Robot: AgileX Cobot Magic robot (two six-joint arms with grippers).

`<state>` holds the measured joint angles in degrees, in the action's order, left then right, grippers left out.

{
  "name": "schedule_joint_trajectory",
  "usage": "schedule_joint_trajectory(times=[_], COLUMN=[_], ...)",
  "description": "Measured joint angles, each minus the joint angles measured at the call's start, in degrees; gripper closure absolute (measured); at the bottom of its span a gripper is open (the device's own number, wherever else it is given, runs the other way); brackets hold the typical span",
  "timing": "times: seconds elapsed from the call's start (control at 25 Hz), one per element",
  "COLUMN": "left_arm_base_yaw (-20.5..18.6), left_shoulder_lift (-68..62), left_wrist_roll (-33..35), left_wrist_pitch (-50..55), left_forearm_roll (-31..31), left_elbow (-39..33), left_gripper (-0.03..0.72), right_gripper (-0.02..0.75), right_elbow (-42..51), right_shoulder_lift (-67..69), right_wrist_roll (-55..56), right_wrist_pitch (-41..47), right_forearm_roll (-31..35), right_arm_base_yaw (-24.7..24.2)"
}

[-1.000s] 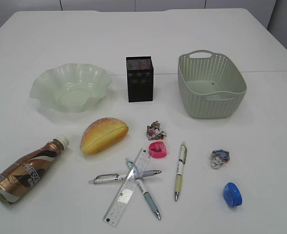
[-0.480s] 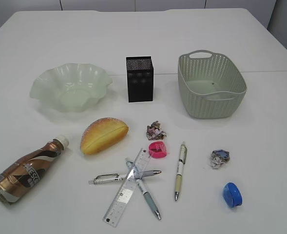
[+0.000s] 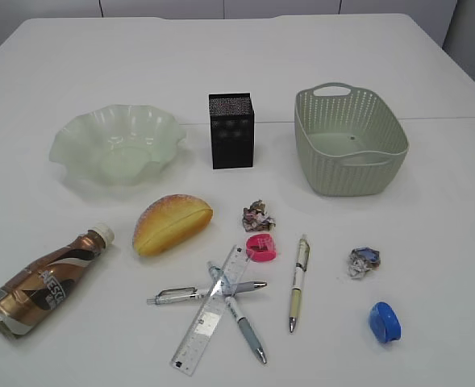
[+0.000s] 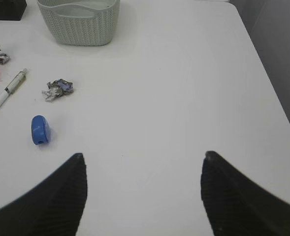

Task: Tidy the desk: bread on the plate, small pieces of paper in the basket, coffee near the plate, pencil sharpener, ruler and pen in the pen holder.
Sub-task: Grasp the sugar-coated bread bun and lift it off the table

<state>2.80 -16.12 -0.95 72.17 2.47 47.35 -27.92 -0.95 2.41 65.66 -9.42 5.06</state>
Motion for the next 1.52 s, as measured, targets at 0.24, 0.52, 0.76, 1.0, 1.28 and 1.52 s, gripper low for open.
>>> schedule_joint_trajectory(times=[0.24,0.52,0.76,1.0,1.28,1.52], left_arm_base_yaw=[0.0,0.0,0.0,0.0,4.7,12.1], left_shoulder_lift=[-10.7,-22.5,-31.8,-40.2,-49.3,-56.9], left_wrist_roll=[0.1,0.1,2.0,6.3,7.3,7.4], left_wrist_pitch=[0.6,0.6,0.6,0.6,0.5,0.5], left_forearm_roll=[3.4,8.2,11.0,13.5,13.8,8.9], left_elbow=[9.1,14.5,16.5,23.2,37.0,41.0], left_gripper=[0.191,0.191,0.191,0.191,0.191,0.191], right_gripper=[0.178,0.178,0.178,0.178,0.178,0.178], right_elbow=[0.0,0.0,0.0,-0.1,-0.3,-2.6], right_shoulder_lift=[0.0,0.0,0.0,0.0,2.5,14.3], right_wrist_roll=[0.0,0.0,0.0,0.0,0.0,1.6], right_wrist_pitch=[0.0,0.0,0.0,-0.2,-0.3,1.4], right_forearm_roll=[0.0,0.0,-0.3,-0.4,0.5,0.1], right_arm_base_yaw=[0.0,0.0,0.0,0.0,0.0,0.1])
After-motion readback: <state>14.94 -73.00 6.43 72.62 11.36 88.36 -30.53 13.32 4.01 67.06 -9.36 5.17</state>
